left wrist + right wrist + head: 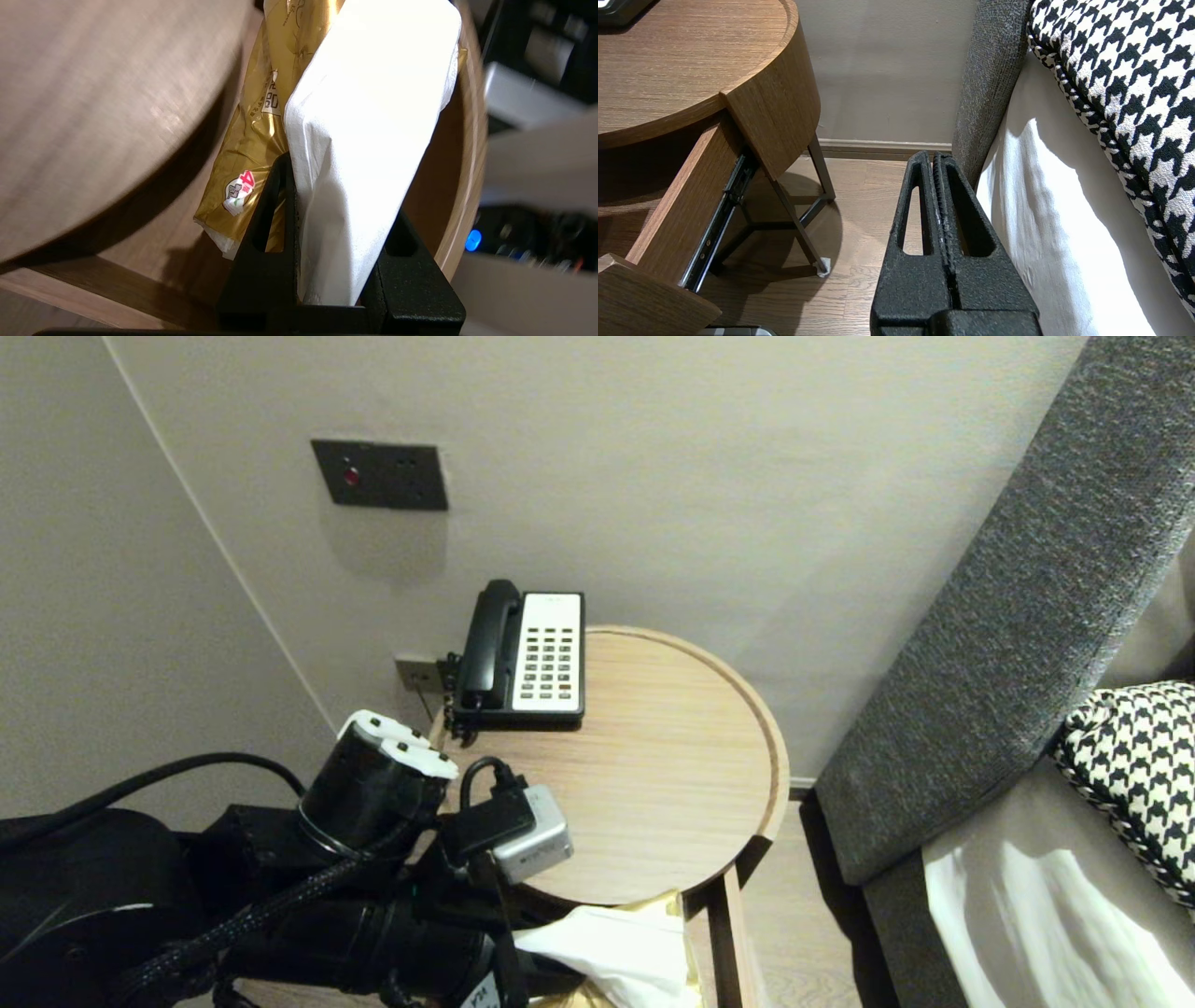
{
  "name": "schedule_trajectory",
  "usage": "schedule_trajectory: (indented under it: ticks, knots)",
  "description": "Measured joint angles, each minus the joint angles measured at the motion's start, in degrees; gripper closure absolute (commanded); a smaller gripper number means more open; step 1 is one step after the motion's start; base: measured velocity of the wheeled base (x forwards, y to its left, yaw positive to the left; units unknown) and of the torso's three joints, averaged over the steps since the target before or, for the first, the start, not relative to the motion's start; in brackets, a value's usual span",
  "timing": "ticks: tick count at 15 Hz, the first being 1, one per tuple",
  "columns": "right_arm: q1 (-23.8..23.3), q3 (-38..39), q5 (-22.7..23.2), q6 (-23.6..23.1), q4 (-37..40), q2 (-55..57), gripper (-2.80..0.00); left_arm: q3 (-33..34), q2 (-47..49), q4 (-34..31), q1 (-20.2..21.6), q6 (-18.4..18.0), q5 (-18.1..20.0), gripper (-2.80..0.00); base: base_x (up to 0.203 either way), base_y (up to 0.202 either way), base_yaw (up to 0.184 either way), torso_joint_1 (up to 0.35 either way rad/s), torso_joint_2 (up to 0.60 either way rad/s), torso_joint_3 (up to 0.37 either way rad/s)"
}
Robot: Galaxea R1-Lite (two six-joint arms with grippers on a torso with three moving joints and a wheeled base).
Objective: Take the tissue out of the drawer one by one and place them on the table
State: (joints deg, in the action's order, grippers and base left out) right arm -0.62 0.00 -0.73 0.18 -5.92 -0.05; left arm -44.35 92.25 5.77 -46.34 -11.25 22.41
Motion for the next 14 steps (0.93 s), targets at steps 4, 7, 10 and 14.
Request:
schedule_trajectory:
  ticks: [4,7,10,14]
  knots:
    - [0.0,0.0,-0.01,0.0,0.0,0.0,0.0,-6.13,-0.53,-0.79,2.98,5.59,-0.45,0.0,0.0,0.0,0.0,0.0,0.0,0.0]
    - [0.0,0.0,0.0,0.0,0.0,0.0,0.0,-12.3,0.09,-4.78,6.35,8.84,-0.97,0.0,0.0,0.0,0.0,0.0,0.0,0.0]
    - [0.0,0.0,-0.01,0.0,0.0,0.0,0.0,-19.7,2.41,-11.23,9.45,12.76,-4.46,0.0,0.0,0.0,0.0,0.0,0.0,0.0]
    - [0.0,0.0,-0.01,-0.01,0.0,0.0,0.0,-26.21,6.9,-15.36,10.87,16.89,-9.64,0.0,0.0,0.0,0.0,0.0,0.0,0.0]
